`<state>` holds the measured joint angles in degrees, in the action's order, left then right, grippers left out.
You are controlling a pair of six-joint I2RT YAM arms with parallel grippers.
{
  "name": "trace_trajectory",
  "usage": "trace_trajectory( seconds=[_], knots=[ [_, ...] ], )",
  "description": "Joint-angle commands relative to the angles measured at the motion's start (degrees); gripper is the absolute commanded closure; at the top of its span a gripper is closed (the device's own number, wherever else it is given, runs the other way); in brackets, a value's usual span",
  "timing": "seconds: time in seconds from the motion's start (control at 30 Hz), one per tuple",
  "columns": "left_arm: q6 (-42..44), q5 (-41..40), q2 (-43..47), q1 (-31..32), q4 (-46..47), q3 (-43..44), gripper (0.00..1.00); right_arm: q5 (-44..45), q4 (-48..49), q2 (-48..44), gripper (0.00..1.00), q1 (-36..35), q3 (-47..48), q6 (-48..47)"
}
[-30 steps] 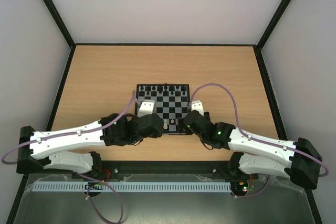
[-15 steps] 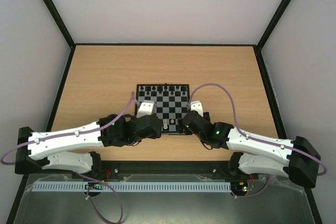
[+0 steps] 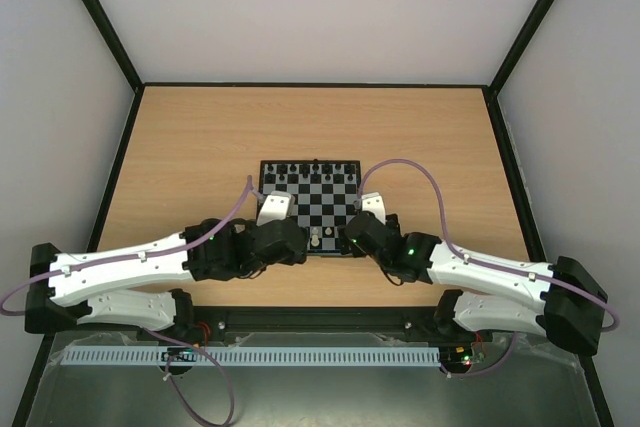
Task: Set up the chess pieces on the board
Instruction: Pick up the chess piece at the center of the board.
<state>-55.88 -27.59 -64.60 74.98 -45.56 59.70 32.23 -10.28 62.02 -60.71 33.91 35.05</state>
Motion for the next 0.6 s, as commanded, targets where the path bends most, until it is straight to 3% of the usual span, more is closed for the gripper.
trace_trajectory(
  seconds=[0.0, 0.23, 0.57],
  knots=[
    [0.9, -1.7, 1.5, 0.3, -1.0, -0.5, 0.16, 2.1, 0.0, 1.4, 0.01, 0.2, 1.2, 0.8],
    [1.1, -1.2, 1.5, 0.3, -0.5, -1.0, 0.15, 2.0, 0.2, 2.2, 0.01, 0.2, 1.4, 0.9],
    [1.2, -1.3, 0.7, 0.3, 0.3, -1.0, 0.04, 1.1, 0.3, 1.7, 0.01, 0.2, 1.3, 0.9]
  ],
)
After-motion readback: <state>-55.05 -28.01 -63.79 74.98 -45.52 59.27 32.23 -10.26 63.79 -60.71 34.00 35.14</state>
